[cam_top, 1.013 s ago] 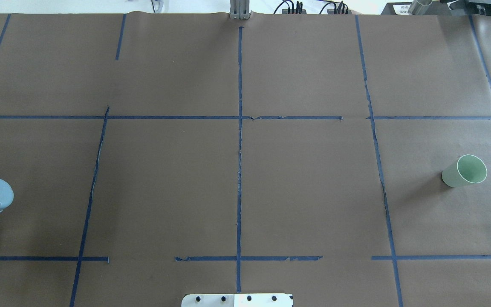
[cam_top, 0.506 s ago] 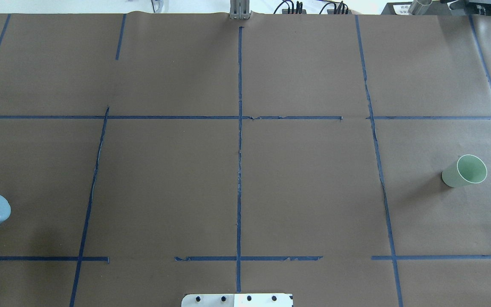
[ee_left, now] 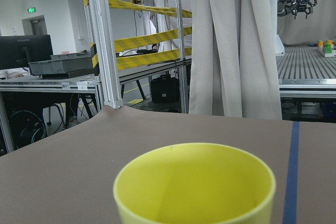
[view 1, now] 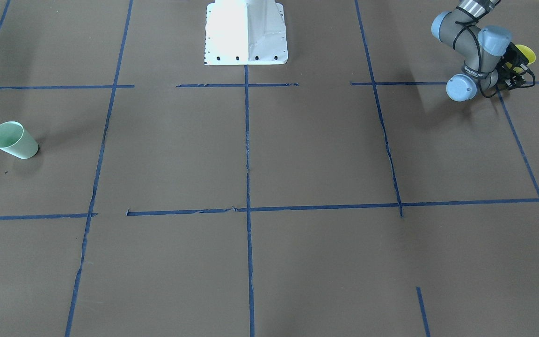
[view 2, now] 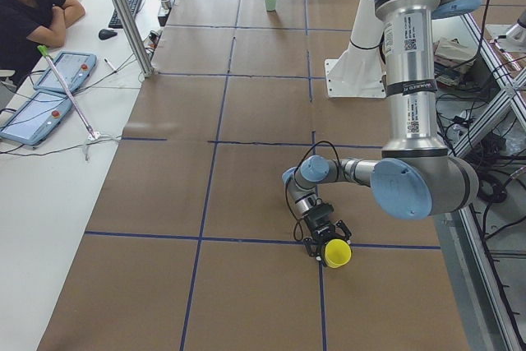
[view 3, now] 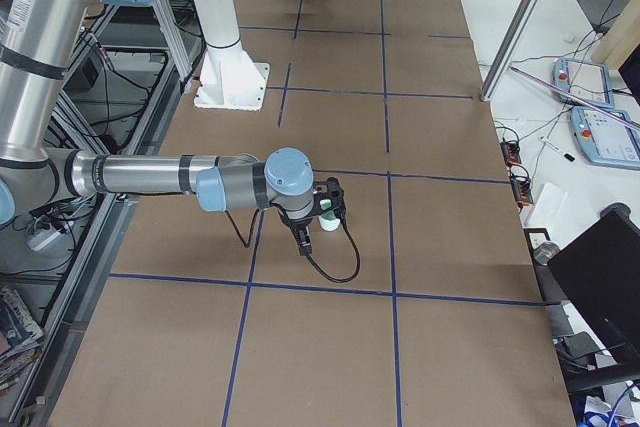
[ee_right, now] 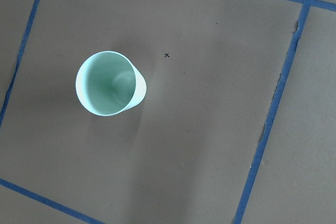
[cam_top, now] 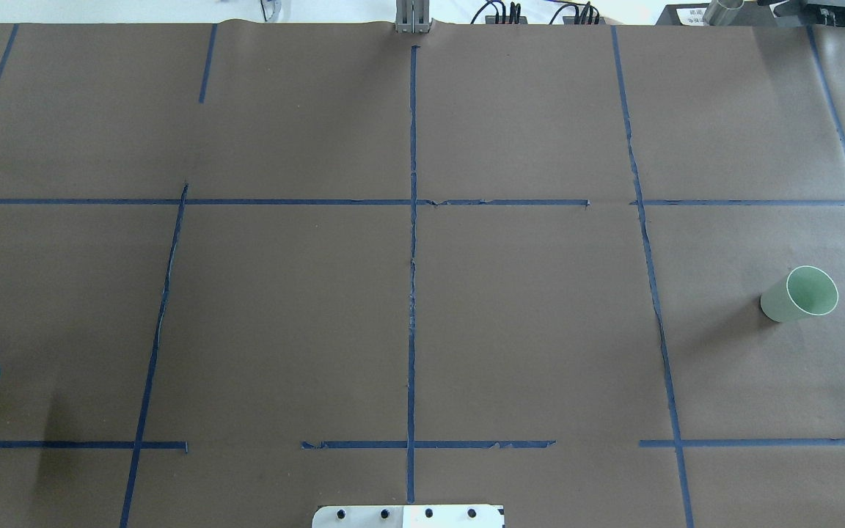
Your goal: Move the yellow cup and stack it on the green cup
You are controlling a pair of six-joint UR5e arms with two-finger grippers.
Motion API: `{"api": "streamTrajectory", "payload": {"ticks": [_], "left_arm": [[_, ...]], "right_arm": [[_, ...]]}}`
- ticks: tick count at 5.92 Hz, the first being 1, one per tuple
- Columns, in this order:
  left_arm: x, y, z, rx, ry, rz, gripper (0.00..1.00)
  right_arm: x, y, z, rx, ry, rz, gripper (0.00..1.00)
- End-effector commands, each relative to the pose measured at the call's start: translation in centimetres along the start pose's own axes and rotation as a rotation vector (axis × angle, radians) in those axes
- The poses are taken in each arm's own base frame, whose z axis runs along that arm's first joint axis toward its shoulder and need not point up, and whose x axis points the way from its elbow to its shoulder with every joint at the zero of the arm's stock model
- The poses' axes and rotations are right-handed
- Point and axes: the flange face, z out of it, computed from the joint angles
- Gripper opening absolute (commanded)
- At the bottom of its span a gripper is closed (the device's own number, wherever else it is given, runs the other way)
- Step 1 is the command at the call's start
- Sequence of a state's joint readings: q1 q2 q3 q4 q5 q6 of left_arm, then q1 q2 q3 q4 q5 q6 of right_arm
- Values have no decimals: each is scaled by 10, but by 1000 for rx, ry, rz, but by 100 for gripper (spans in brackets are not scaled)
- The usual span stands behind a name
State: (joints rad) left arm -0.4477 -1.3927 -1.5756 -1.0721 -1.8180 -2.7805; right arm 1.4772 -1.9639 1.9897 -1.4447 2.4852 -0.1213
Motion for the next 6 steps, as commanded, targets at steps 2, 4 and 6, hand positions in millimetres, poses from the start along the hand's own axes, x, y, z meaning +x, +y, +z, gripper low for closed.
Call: {"api": "streamTrajectory", "payload": {"ticks": [2, 4, 6], "left_arm": [[4, -18, 38, 36, -6, 4, 29], [4, -41, 38, 25, 58, 124, 13], [29, -51, -5, 45, 260, 242, 12]], "right_arm": [[-4, -3, -3, 8, -2, -10, 100], [-8, -4, -5, 13, -14, -13, 100], [-21, -13, -16, 39, -11, -22, 100]]}}
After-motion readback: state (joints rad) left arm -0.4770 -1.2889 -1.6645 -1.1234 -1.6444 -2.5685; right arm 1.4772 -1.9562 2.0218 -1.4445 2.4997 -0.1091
